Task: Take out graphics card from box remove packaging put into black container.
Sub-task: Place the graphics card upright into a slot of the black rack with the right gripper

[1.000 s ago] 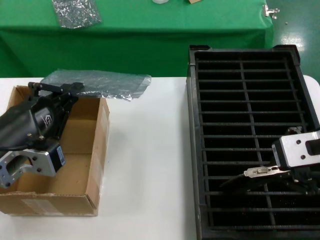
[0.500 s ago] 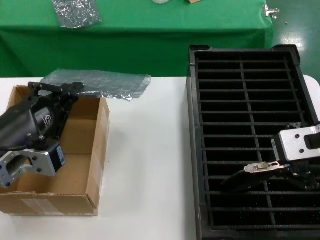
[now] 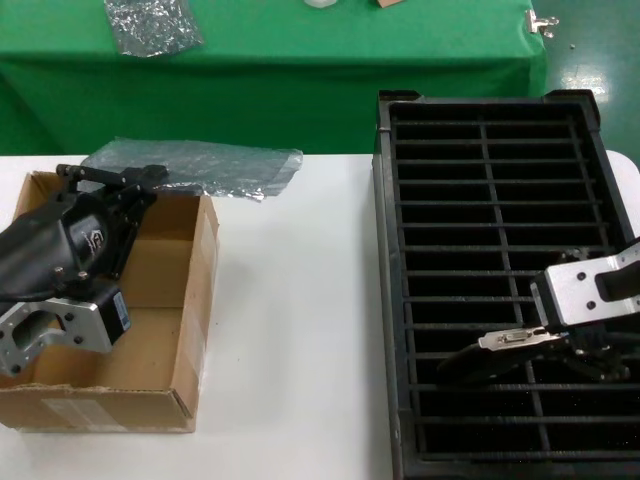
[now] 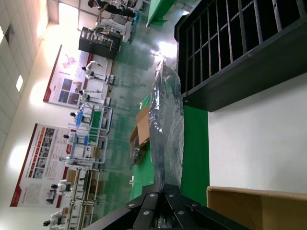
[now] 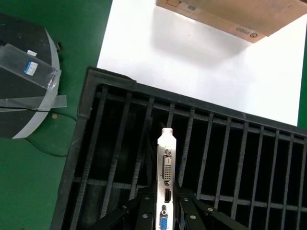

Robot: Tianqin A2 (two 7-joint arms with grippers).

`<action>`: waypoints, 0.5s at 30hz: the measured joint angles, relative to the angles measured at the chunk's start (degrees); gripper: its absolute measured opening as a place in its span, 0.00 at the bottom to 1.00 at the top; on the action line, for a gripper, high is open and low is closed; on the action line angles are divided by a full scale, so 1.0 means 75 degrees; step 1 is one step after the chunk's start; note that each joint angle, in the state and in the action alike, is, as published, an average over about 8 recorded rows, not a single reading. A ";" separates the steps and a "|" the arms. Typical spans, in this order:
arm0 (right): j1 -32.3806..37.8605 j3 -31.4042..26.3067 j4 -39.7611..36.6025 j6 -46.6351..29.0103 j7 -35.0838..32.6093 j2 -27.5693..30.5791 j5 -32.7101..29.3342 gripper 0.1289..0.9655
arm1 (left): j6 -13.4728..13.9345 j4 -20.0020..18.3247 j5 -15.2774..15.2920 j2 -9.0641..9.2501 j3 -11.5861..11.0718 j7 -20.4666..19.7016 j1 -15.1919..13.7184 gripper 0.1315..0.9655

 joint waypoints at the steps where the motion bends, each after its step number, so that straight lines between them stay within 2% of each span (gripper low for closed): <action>1: -0.0002 -0.0005 -0.0009 0.0000 -0.0014 -0.0017 0.0002 0.07 | 0.0000 0.0000 0.0000 0.0000 0.0000 0.0000 0.0000 0.01; 8: -0.0053 0.0003 -0.0097 0.0001 -0.0096 -0.0155 -0.0061 0.07 | 0.0000 0.0000 0.0000 0.0000 0.0000 0.0000 0.0000 0.01; 15: -0.0133 0.0056 -0.0148 0.0001 -0.0142 -0.0252 -0.0159 0.13 | 0.0000 0.0000 0.0000 0.0000 0.0000 0.0000 0.0000 0.01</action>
